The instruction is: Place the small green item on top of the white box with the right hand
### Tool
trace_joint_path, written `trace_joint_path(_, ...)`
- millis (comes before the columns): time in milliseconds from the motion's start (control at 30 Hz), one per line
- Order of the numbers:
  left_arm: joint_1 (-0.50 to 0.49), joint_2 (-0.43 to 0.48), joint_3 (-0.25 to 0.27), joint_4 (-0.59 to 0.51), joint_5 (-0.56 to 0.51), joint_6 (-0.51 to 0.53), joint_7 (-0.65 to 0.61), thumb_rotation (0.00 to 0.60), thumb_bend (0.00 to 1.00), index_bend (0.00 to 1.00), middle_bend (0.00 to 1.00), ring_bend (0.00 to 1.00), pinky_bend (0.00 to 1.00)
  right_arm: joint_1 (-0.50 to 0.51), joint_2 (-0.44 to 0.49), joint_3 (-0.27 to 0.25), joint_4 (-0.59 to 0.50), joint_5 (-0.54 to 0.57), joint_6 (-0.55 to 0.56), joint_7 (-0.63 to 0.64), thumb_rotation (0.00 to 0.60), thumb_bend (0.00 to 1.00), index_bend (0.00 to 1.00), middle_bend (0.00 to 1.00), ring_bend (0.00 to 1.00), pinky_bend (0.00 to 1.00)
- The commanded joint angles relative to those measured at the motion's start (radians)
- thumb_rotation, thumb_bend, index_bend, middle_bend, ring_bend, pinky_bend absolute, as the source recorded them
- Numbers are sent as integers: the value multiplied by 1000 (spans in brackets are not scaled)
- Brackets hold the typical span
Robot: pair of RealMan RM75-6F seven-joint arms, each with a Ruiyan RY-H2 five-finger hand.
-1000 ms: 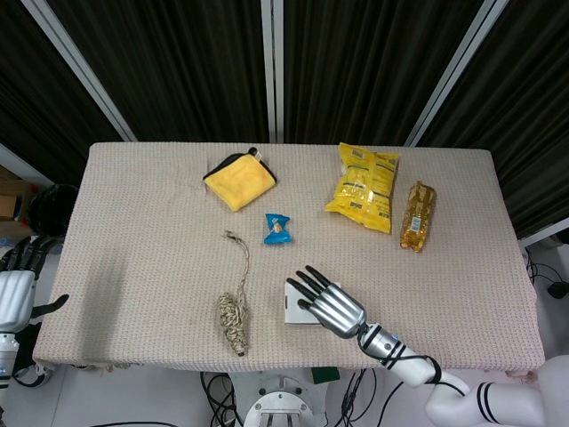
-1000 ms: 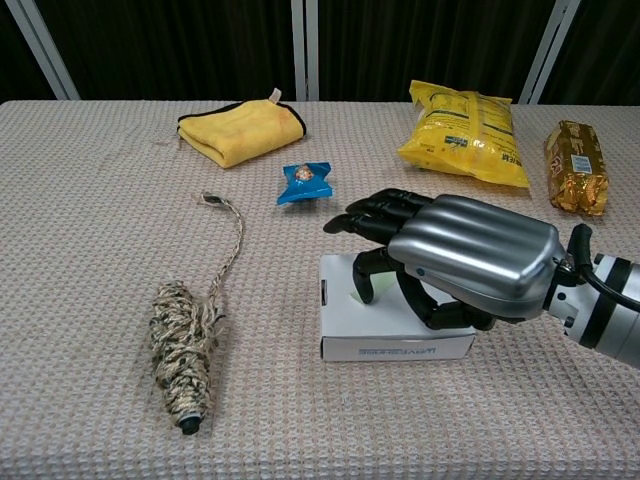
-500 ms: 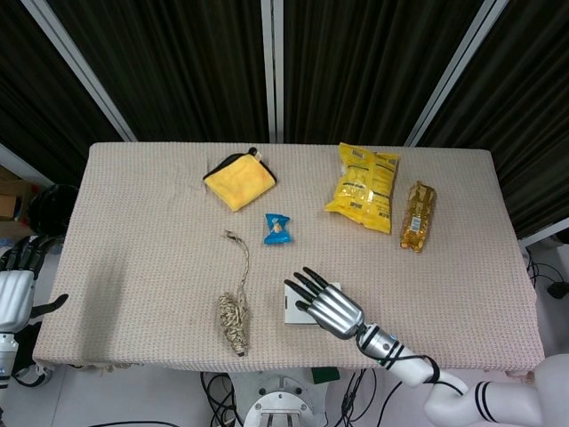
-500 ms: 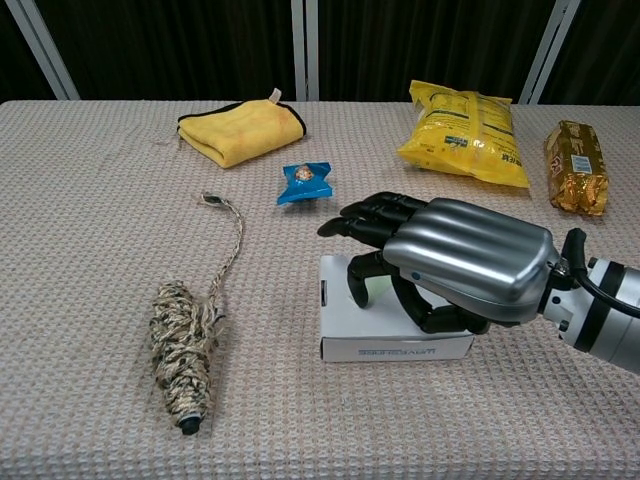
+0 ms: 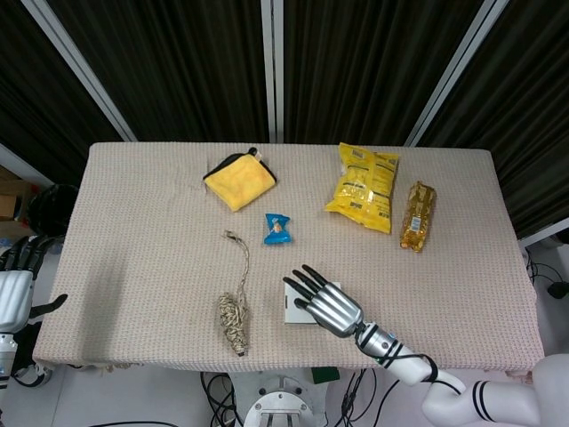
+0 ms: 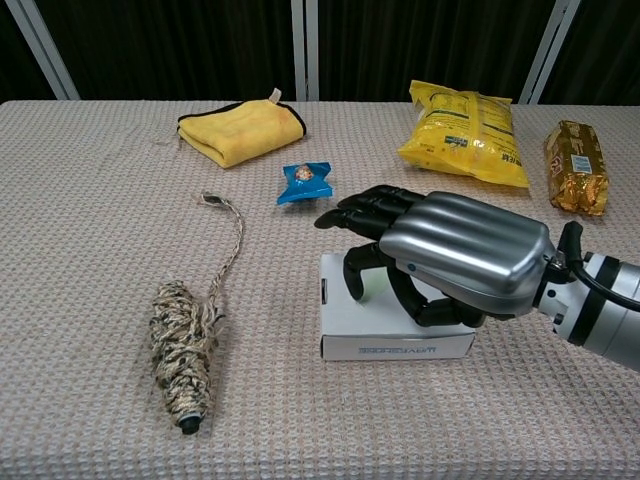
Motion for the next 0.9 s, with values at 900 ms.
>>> trace_joint_path(900, -3, 2, -1, -2, 2, -4, 1, 600, 91, 144, 106, 38, 152, -8, 10, 19, 7, 15, 40, 35, 600, 1000, 440, 31, 0, 0)
